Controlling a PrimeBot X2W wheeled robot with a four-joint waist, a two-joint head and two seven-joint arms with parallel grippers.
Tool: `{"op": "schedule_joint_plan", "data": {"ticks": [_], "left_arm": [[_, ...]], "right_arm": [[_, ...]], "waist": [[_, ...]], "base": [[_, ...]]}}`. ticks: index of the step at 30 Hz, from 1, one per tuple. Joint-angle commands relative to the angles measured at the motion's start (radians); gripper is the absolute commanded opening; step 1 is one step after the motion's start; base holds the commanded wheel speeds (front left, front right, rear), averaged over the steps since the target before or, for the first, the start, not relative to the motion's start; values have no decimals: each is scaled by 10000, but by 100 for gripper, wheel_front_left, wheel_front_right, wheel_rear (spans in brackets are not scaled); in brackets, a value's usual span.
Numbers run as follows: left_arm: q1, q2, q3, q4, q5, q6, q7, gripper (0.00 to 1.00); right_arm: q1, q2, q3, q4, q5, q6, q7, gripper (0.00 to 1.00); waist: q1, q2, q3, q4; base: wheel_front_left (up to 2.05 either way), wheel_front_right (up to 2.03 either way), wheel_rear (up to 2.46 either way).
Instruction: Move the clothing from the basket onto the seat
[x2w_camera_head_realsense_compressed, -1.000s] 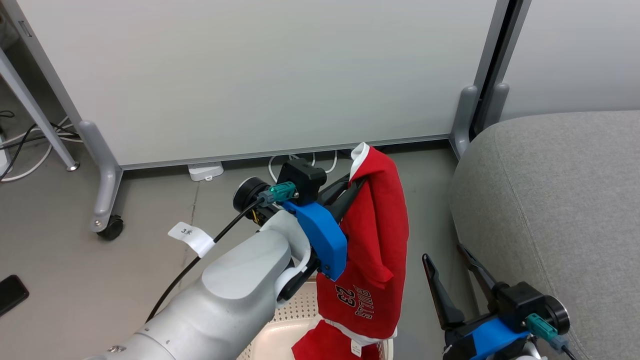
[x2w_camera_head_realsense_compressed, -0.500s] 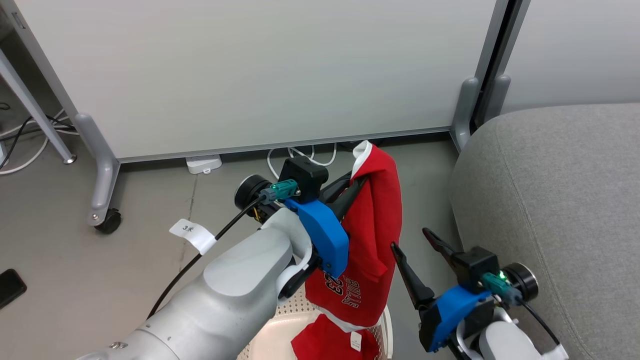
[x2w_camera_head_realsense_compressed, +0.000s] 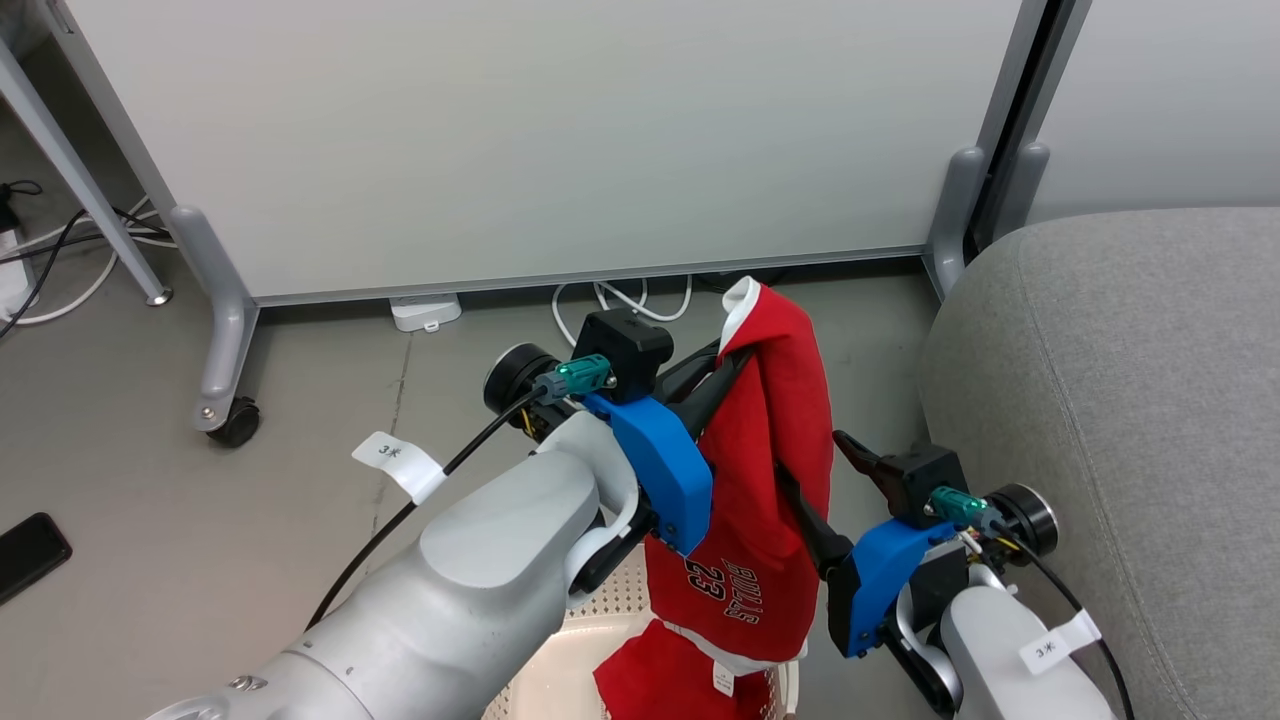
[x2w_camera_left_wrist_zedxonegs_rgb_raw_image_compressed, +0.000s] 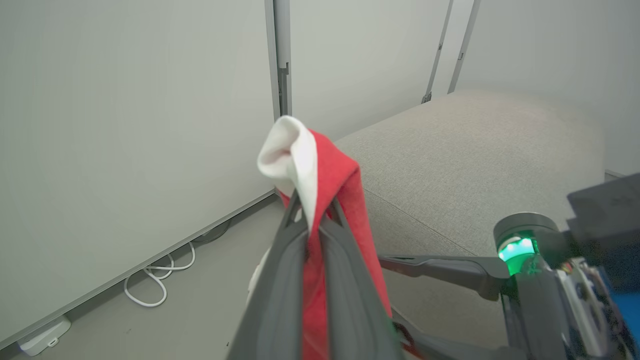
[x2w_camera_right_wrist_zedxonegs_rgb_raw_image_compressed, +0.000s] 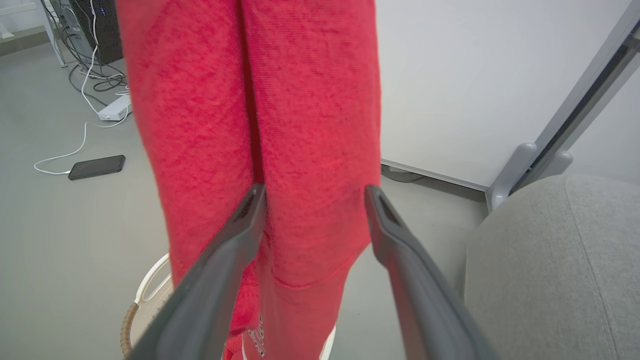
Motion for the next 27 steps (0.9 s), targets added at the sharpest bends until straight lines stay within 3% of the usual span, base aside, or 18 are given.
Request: {"op": "schedule_joint_plan", "data": {"ticks": [1,16,17,18,19,20,27], "left_arm": [[-175,-23,-35,4,-28,-15,-79,0],[-293,-108,-311,-169,-111,-15,-27,0],[-300,-109,-326,-172,-112,-15,-30,0],[-292,-110,-335,-177,-119,-15,-33,0],[-280,-112,-345,-179,-122,-15,-37,0],[-270,-111,-357,-176,-131,-15,-40,0],[-267,-64,-395,-89,-203,-15,-58,0]], "right_arm": [[-235,-34,-3,152,40,5,-46,100],[-1538,-34,742,2146,1119,5,-660,100],[-1606,-35,788,2277,1234,5,-668,95],[-1646,-32,840,2388,1308,5,-695,40],[-1682,-31,872,2479,1397,5,-780,24],[-1721,-31,893,2554,1529,5,-833,2],[-1969,-32,1181,3061,1906,5,-1123,0]], "waist": [[-1,-1,6,20],[-1,-1,-63,125],[-1,-1,-73,130],[-1,-1,-87,134],[-1,-1,-98,134],[-1,-1,-107,133],[-1,-1,-150,65]], "base": [[0,0,0],[0,0,0],[0,0,0],[0,0,0],[0,0,0],[0,0,0],[0,0,0]]}}
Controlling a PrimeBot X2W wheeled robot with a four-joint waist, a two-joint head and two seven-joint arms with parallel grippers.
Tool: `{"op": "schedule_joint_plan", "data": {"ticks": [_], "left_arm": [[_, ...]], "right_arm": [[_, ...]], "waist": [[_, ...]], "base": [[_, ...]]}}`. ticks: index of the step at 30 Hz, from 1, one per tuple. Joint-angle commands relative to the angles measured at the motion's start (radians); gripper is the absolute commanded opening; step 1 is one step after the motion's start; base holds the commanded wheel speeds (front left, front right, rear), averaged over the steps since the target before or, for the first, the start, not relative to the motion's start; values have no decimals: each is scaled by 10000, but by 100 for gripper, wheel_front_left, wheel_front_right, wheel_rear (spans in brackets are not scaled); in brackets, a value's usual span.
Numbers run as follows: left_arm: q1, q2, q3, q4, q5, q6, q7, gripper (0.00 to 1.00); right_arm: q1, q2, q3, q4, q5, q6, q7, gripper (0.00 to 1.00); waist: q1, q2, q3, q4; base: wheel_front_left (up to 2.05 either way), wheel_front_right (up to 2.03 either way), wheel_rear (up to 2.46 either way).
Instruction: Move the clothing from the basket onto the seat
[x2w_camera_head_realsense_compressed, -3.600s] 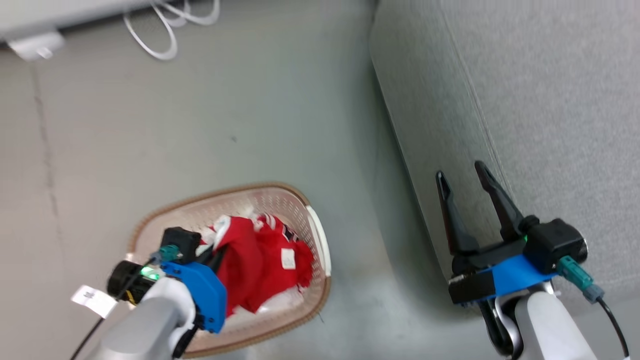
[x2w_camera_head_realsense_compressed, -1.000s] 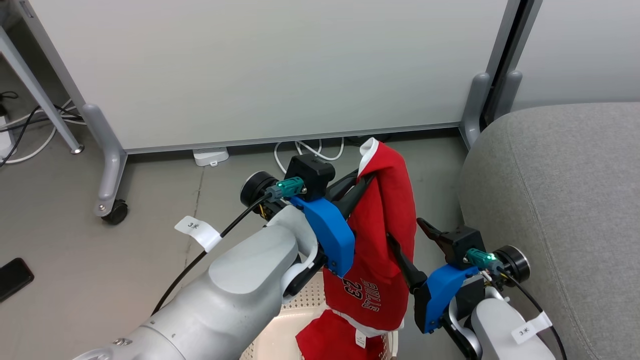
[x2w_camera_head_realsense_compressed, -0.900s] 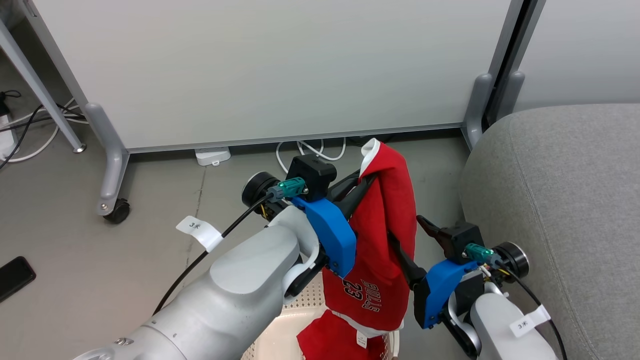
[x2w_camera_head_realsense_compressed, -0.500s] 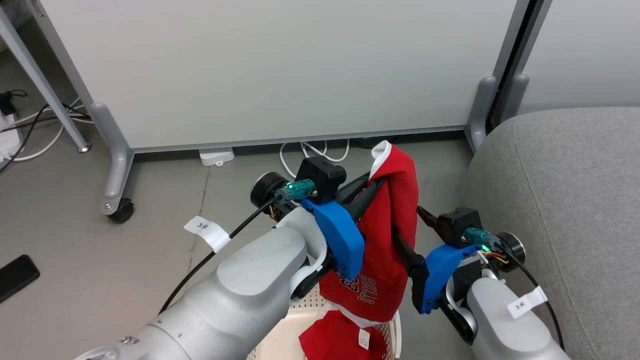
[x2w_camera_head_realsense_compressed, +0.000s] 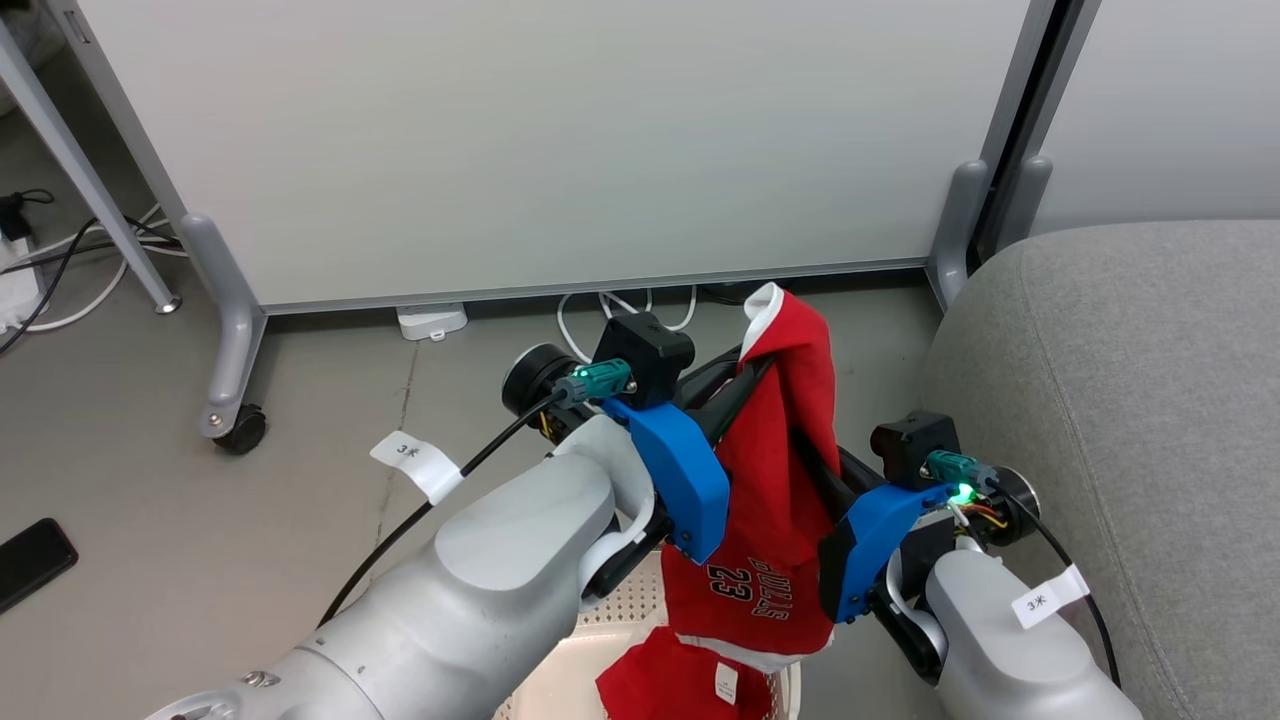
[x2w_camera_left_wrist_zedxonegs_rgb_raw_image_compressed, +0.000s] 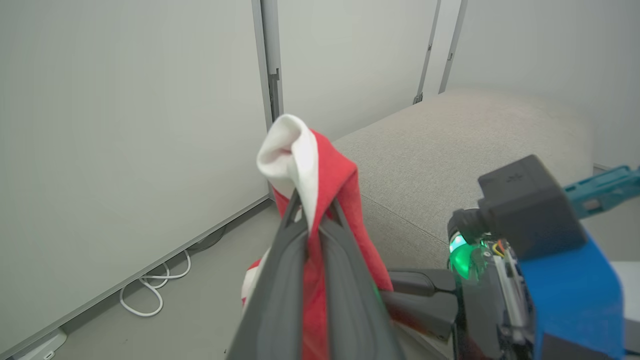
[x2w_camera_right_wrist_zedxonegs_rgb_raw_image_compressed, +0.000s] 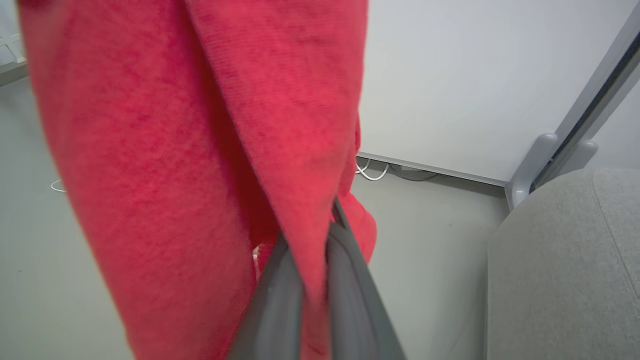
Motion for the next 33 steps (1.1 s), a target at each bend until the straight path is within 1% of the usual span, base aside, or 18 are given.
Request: {"op": "schedule_joint_plan", "data": {"ticks": [1,13,14,15,16,17,18,29,33], "left_arm": [[-148,53,-18,32,-44,-15,-35,0],[-85,87,-31,189,-140,-15,-68,0],[-72,84,-32,205,-157,-15,-70,9],[-63,83,-30,227,-165,-15,-73,40],[-58,82,-31,253,-163,-15,-79,81],[-60,81,-33,272,-141,-12,-88,99],[-67,79,-37,290,-101,-3,-99,100],[-32,60,48,375,-13,34,-153,100],[158,173,175,250,122,85,-207,100]], "right_arm": [[-196,-32,47,74,66,5,-106,0],[-406,-31,301,388,429,5,-454,0],[-406,-31,327,412,441,5,-470,0],[-409,-31,349,433,464,5,-478,0],[-415,-31,374,451,475,5,-484,0],[-418,-31,401,473,489,5,-508,0],[-414,-31,424,493,504,5,-525,0],[-501,-31,640,618,651,5,-599,0],[-553,-32,592,662,686,5,-620,0]], "waist": [[0,-1,-1,-22],[0,-1,-47,-161],[0,-1,-52,-170],[0,-1,-56,-178],[0,-1,-59,-184],[0,-1,-62,-191],[0,-1,-67,-196],[0,-1,-56,-222],[0,-1,-24,-222]], "base": [[0,0,0],[0,0,0],[0,0,0],[0,0,0],[0,0,0],[0,0,0],[0,0,0],[0,0,0],[0,0,0]]}}
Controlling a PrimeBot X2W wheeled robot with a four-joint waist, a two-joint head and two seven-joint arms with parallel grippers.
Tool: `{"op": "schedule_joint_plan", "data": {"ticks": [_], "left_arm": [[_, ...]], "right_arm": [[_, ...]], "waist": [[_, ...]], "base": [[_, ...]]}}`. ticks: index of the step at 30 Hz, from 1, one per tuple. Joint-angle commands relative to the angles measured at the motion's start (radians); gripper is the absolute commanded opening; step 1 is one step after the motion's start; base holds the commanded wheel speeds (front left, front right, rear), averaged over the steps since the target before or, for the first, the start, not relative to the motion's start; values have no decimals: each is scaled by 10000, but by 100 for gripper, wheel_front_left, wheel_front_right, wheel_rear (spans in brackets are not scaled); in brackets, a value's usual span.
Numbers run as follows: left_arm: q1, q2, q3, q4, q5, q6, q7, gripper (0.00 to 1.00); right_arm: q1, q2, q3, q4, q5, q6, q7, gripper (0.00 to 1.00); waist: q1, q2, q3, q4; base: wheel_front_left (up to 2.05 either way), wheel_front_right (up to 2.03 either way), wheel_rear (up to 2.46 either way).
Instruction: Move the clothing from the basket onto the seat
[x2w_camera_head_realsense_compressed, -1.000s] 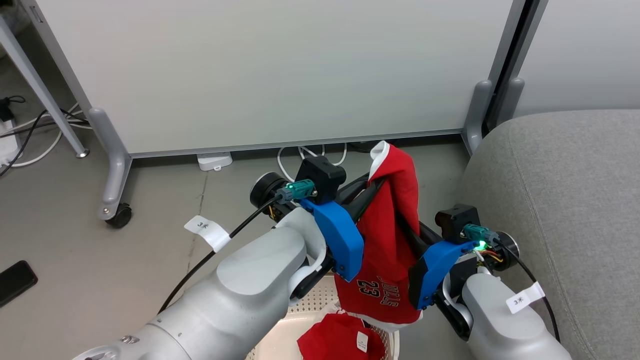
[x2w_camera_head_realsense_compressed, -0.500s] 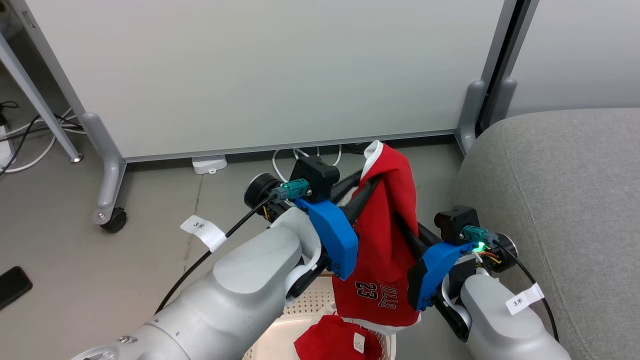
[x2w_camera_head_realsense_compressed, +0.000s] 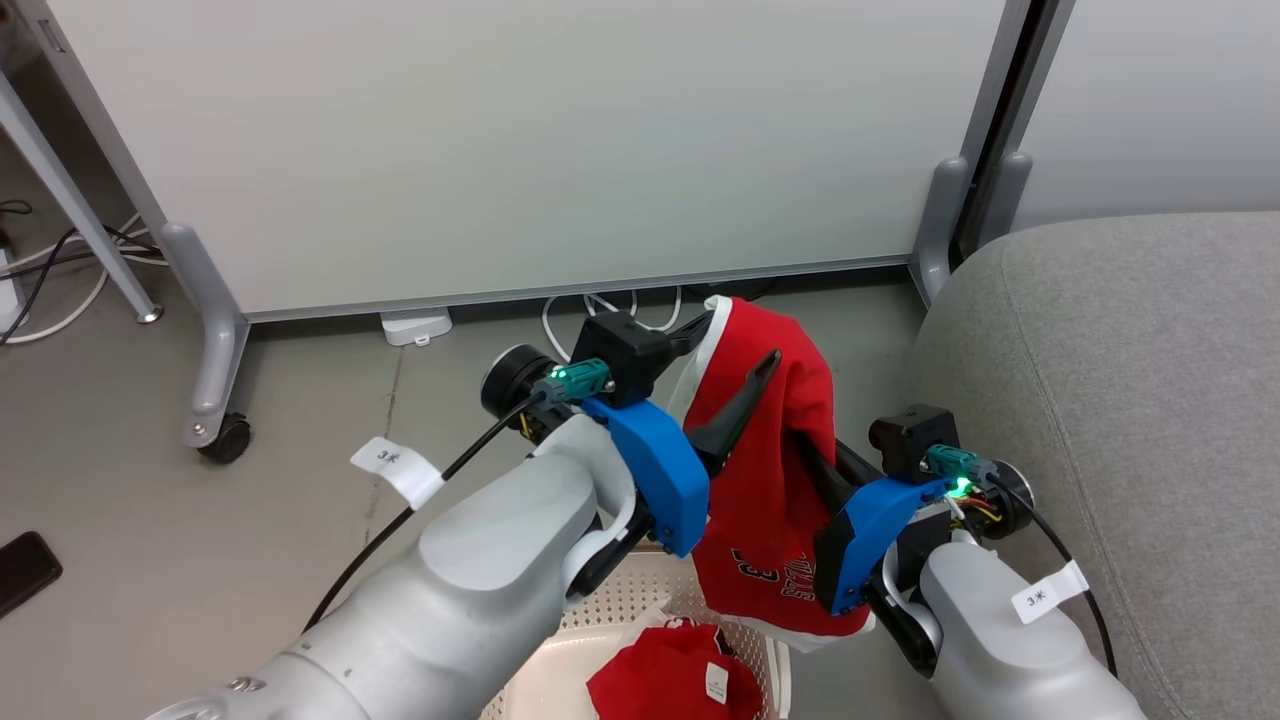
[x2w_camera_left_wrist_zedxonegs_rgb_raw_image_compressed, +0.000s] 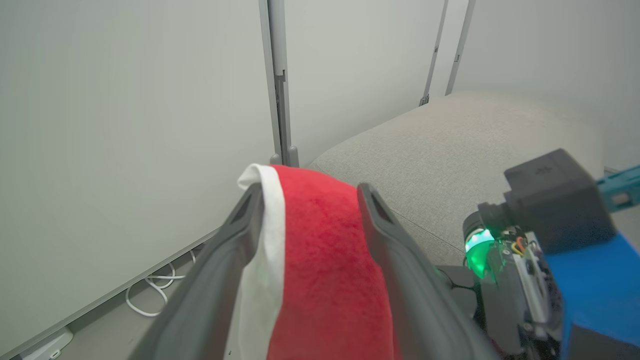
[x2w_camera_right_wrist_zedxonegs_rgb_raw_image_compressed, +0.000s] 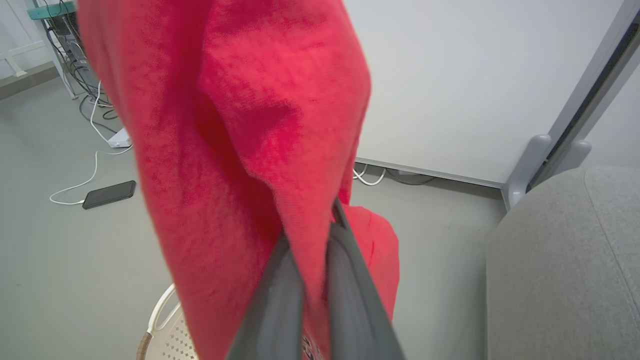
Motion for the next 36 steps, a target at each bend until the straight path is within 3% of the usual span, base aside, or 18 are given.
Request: {"op": "schedule_joint_plan", "data": {"ticks": [1,13,20,28,36], "left_arm": [[147,100,75,-38,77,70,-65,100],[2785,1742,3027,-3370,2517,662,-74,100],[4969,2161,5184,-5016,4088,709,-65,100],[7146,1868,7248,-5799,5318,415,-66,100],[8087,1403,8415,-5807,6091,59,-66,100]], "right_arm": [[-153,-32,-30,14,23,5,-71,0],[-223,-34,-517,-590,-236,5,-84,0],[68,-33,-676,-1031,-398,5,-85,0],[284,-29,-730,-1393,-487,5,-87,0],[452,-30,-860,-1622,-552,5,-86,0]], "waist": [[0,0,12,-10],[0,0,312,-348],[0,0,321,-687],[0,0,248,-1021],[0,0,252,-1192]], "base": [[0,0,0],[0,0,0],[0,0,0],[0,0,0],[0,0,0]]}}
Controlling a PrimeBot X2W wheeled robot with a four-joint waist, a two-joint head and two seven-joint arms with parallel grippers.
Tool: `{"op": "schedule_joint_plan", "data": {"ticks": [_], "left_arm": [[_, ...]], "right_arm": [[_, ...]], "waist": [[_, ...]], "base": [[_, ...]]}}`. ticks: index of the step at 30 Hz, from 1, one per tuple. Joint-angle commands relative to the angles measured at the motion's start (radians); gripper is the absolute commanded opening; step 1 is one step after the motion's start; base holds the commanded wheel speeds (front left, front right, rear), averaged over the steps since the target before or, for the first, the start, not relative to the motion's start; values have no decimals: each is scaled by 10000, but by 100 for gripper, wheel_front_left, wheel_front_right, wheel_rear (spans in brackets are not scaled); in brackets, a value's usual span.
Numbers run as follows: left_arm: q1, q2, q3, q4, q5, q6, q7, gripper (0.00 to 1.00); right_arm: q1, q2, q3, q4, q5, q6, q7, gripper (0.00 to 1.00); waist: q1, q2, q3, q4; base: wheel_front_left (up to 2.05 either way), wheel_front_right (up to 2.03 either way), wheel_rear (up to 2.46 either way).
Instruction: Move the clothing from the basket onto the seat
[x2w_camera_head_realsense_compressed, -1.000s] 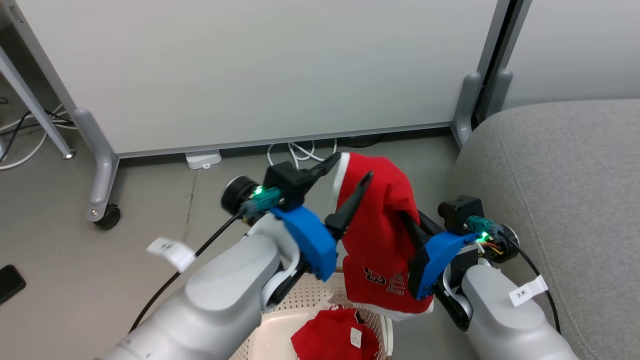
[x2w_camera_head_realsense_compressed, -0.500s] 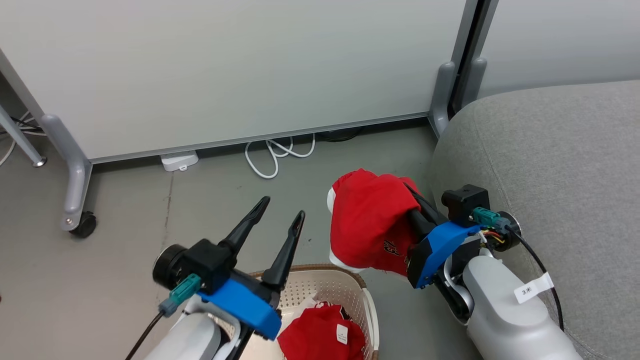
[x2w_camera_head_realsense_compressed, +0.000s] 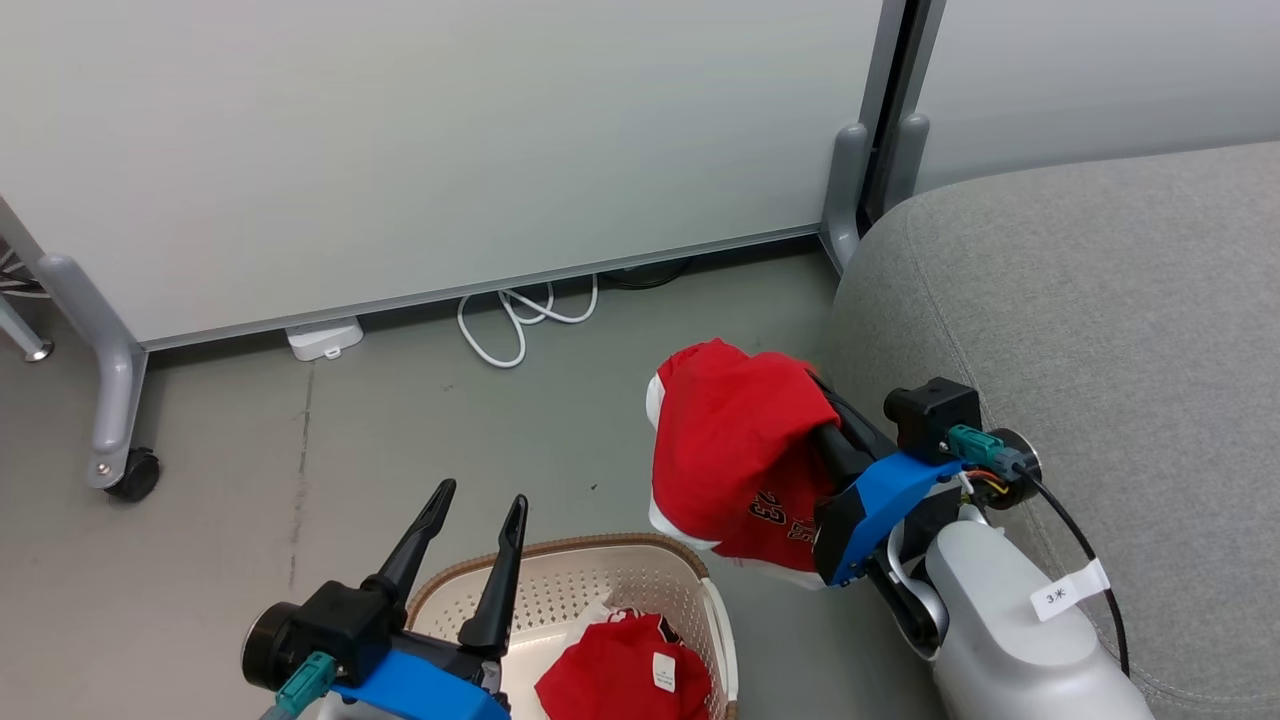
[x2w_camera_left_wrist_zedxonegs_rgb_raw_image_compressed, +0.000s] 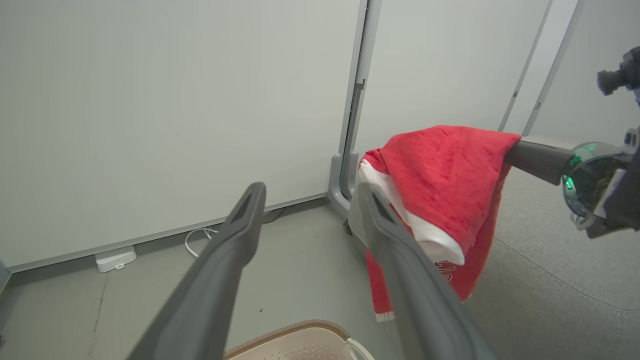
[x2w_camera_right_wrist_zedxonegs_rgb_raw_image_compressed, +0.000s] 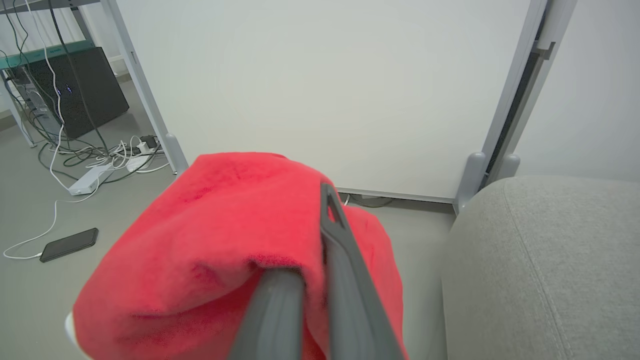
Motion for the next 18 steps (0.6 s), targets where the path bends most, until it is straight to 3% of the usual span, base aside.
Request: {"op": "schedule_joint_plan", "data": {"ticks": [1,10,18], "left_arm": [[72,-31,125,-7,102,-64,-29,100],[158,-259,825,-98,521,-165,-28,100],[88,-194,1169,-214,653,-160,-28,100]], "right_arm": [[128,-27,-16,-100,-6,5,-61,0],[602,-27,154,-926,385,5,-60,0],[1225,-27,294,-2061,609,5,-58,0]], "waist": [[0,0,24,-26],[0,0,218,-617],[0,0,606,-1885]], "base": [[0,0,0],[0,0,0],[0,0,0]]}}
